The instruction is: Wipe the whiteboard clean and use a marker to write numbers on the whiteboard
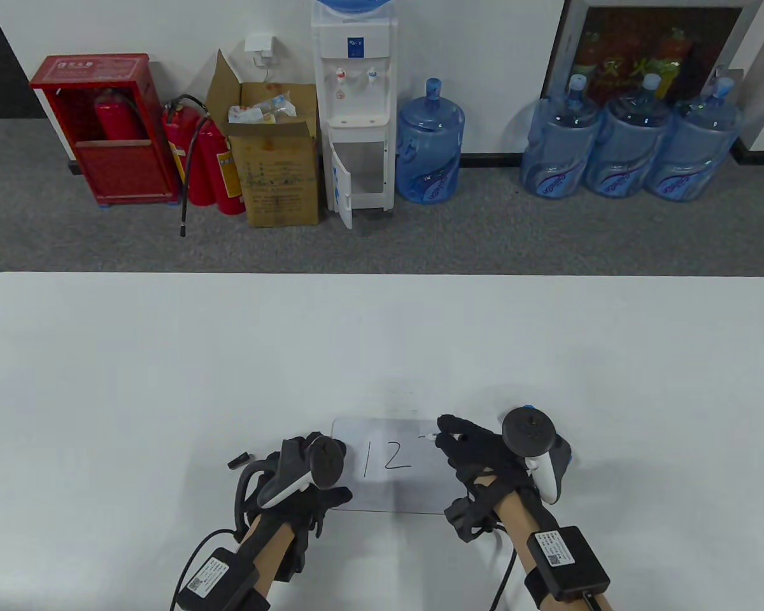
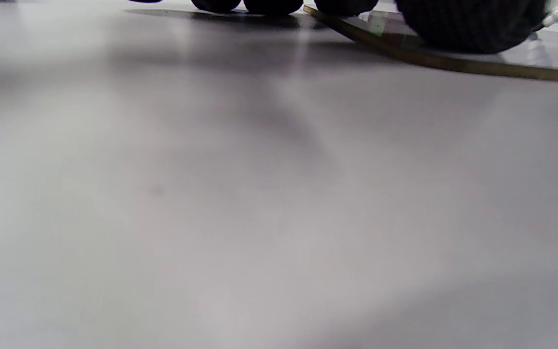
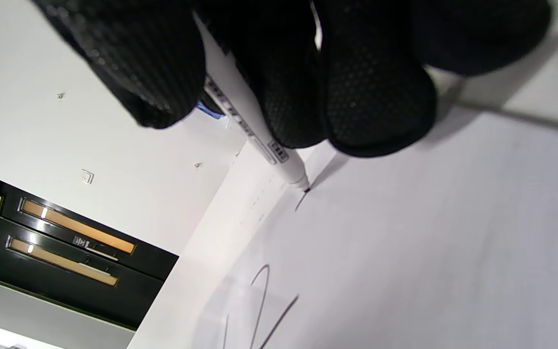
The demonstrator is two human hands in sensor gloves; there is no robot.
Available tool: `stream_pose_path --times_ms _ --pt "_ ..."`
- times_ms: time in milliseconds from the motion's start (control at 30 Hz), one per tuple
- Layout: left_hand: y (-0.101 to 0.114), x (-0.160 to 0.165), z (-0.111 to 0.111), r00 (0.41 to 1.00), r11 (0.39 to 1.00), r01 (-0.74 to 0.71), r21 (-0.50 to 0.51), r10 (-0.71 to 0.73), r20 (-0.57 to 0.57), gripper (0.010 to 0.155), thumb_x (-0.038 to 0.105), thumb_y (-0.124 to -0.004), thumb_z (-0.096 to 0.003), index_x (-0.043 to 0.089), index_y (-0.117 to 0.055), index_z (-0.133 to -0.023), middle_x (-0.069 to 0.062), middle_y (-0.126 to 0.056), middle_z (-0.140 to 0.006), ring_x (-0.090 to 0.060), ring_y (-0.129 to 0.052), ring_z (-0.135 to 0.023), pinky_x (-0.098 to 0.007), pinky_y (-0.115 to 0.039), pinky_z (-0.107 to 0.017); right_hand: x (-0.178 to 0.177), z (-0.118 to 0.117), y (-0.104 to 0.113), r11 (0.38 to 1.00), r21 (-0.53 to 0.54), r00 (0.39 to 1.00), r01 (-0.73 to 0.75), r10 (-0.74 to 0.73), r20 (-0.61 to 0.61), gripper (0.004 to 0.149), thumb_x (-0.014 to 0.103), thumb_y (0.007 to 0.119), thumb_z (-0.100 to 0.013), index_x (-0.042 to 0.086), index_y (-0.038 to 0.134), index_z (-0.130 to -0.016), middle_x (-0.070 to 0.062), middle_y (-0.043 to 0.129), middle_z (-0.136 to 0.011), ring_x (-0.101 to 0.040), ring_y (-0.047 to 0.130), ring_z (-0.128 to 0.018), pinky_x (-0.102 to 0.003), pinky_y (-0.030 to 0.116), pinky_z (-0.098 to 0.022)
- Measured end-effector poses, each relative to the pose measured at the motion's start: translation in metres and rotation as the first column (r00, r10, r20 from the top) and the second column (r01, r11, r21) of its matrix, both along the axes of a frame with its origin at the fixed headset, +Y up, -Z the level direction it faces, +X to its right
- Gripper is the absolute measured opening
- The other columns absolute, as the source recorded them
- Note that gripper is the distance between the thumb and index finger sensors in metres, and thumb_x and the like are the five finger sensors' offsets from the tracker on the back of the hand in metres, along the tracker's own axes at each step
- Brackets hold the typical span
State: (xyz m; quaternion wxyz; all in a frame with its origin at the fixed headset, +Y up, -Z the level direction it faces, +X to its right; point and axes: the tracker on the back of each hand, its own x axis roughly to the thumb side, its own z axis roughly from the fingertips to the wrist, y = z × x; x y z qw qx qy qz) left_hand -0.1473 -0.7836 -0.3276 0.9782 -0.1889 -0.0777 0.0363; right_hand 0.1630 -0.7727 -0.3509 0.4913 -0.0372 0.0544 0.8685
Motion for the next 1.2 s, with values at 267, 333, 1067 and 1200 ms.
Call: stream_pose_path --times_ms 267,333,1067,1200 --pt "0.000 0.000 0.000 1.000 1.000 0.000 0.000 0.000 0.000 0.076 0.059 -0.068 -0.0419 0.042 -0.041 -0.111 -0.002 -0.032 -0.125 -0.037 -0.039 -0.112 -0.064 -0.042 -0.080 -0.010 0.013 0.000 1.000 0.018 0.996 -0.010 0.011 -0.092 0.053 0.042 0.086 -0.044 0.015 0.084 -0.089 -0.016 0.090 -0.078 -0.034 0.097 -0.057 -0.052 0.076 -0.036" --pt "0.000 0.000 0.000 1.000 1.000 0.000 0.000 0.000 -0.001 0.076 0.059 -0.068 -0.0419 0.042 -0.041 -0.111 -0.002 -0.032 -0.125 -0.037 -0.039 -0.112 -0.064 -0.042 -0.079 -0.009 0.013 0.001 1.000 0.019 0.996 -0.019 0.020 -0.089 0.053 0.042 0.085 -0.044 0.015 0.084 -0.089 -0.015 0.090 -0.078 -0.035 0.097 -0.057 -0.052 0.076 -0.036" --pt "0.000 0.000 0.000 1.000 1.000 0.000 -0.001 0.000 -0.002 0.076 0.059 -0.068 -0.0419 0.042 -0.041 -0.111 -0.001 -0.032 -0.125 -0.037 -0.039 -0.112 -0.064 -0.042 -0.079 0.023 0.040 0.007 0.984 0.055 0.985 0.169 -0.166 -0.045 0.051 0.042 0.086 -0.044 0.013 0.088 -0.086 -0.017 0.091 -0.075 -0.035 0.097 -0.056 -0.053 0.075 -0.035" --pt "0.001 0.000 0.000 1.000 1.000 0.008 -0.001 -0.008 -0.002 0.076 0.059 -0.068 -0.0419 0.042 -0.041 -0.111 -0.001 -0.033 -0.125 -0.036 -0.040 -0.112 -0.062 -0.043 -0.079 0.047 0.045 0.005 0.974 0.092 0.978 0.207 -0.210 0.018 0.051 0.041 0.087 -0.044 0.013 0.088 -0.086 -0.018 0.091 -0.075 -0.036 0.097 -0.055 -0.053 0.075 -0.035"
